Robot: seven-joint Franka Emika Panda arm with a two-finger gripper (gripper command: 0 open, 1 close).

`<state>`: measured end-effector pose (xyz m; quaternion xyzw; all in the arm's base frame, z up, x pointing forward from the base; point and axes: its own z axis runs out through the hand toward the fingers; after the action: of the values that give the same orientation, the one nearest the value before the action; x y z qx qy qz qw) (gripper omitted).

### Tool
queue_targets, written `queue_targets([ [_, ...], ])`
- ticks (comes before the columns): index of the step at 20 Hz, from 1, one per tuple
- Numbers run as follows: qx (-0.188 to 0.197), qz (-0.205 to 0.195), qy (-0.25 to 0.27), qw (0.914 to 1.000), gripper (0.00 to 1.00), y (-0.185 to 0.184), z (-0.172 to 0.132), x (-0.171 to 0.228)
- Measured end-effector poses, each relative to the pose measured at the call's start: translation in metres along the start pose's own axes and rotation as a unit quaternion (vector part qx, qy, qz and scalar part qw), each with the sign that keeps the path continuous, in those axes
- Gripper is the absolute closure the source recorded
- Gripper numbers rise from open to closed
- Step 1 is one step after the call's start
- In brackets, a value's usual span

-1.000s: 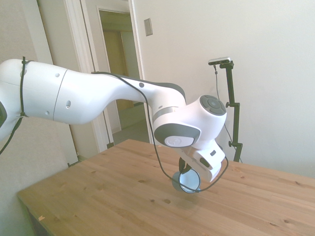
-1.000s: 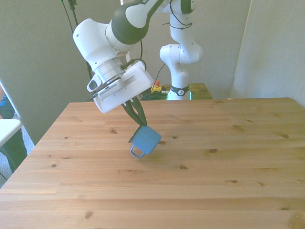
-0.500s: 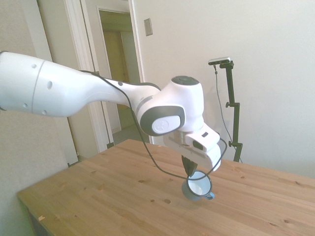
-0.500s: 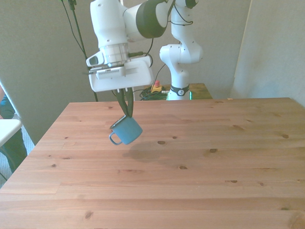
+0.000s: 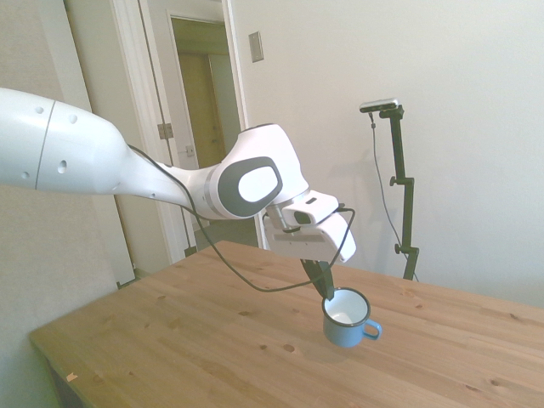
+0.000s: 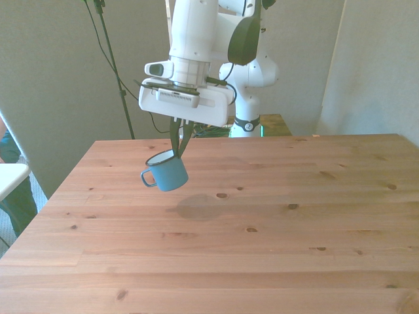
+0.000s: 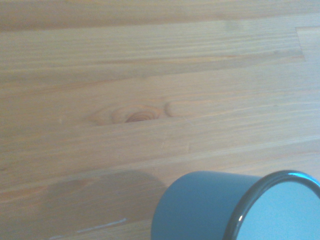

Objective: Flip the mug upright

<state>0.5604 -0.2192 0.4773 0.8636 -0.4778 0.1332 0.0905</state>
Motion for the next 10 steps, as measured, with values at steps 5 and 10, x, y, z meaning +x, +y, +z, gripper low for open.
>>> queue_targets([
  [5,-0.041,0.001,0.010,0.9991,1.00,-0.003,0.032,0.000],
  [10,-0.057,0.003,0.017,0.9982,1.00,-0.010,0.054,0.003],
])
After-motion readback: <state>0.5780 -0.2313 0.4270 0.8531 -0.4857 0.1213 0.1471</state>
